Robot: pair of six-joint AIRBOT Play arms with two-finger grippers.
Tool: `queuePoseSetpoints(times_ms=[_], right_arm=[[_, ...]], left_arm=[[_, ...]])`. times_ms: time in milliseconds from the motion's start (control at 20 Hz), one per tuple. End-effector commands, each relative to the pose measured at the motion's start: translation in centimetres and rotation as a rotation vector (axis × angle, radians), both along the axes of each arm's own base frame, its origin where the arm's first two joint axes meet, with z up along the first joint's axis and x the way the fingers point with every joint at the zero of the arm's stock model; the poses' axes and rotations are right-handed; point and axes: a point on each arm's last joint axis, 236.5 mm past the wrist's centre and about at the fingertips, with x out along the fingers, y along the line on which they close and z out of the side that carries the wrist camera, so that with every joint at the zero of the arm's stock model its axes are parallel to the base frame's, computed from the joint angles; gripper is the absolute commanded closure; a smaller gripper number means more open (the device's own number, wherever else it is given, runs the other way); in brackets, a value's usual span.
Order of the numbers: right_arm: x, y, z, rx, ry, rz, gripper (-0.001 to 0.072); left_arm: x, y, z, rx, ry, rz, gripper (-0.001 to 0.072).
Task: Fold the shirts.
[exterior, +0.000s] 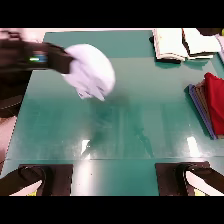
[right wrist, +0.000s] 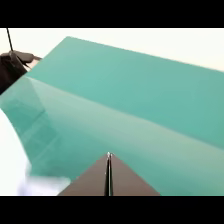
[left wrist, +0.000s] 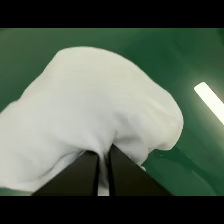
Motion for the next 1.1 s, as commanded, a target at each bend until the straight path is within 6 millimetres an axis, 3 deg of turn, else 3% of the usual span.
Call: queuePoseSetpoints(times_ms=[0, 50, 150, 250, 350, 450, 550, 700, 800, 1050], right_arm=[[0.4, 0.4, 0.8, -0.019, 0.004, 0.025, 0.0694], [0.4, 0.5, 0.5, -0.026, 0.018, 0.034, 0.0694], [0.5, 0.7, -0.1, -0.034, 0.045, 0.046, 0.0694], [0.6, 0.7, -0.8, -0.026, 0.068, 0.044, 0.0694], [0.6, 0.7, -1.4, -0.027, 0.083, 0.044, 0.0694], [0.5, 0.7, -1.7, -0.033, 0.096, 0.05, 0.0694], [0.4, 0.7, -1.9, -0.035, 0.1, 0.051, 0.0694], [0.3, 0.8, -2.1, -0.039, 0.109, 0.056, 0.0694], [0.4, 0.8, -2.2, -0.039, 0.113, 0.056, 0.0694], [0.5, 0.7, -2.3, -0.042, 0.113, 0.054, 0.0694]], left_arm=[[-1.5, -11.0, -4.7, 0.109, 0.015, -0.261, 0.0682], [-1.7, -13.3, -6.7, 0.142, 0.022, -0.31, 0.0669], [-1.3, -15.5, -9.6, 0.171, 0.055, -0.33, 0.0184], [1.0, -13.9, -10.6, 0.191, 0.077, -0.274, 0.0183], [4.2, -9.3, -11.7, 0.191, 0.166, -0.14, 0.0183], [5.9, -4.8, -14.8, 0.158, 0.338, -0.018, 0.0183], [5.5, -2.8, -19.2, 0.081, 0.523, 0.023, 0.0183], [3.5, -2.2, -26.7, -0.015, 0.719, 0.09, 0.0182], [1.8, -3.6, -30.0, -0.089, 0.78, 0.097, 0.0182], [-0.6, -6.9, -32.8, -0.145, 0.79, 0.067, 0.0183]])
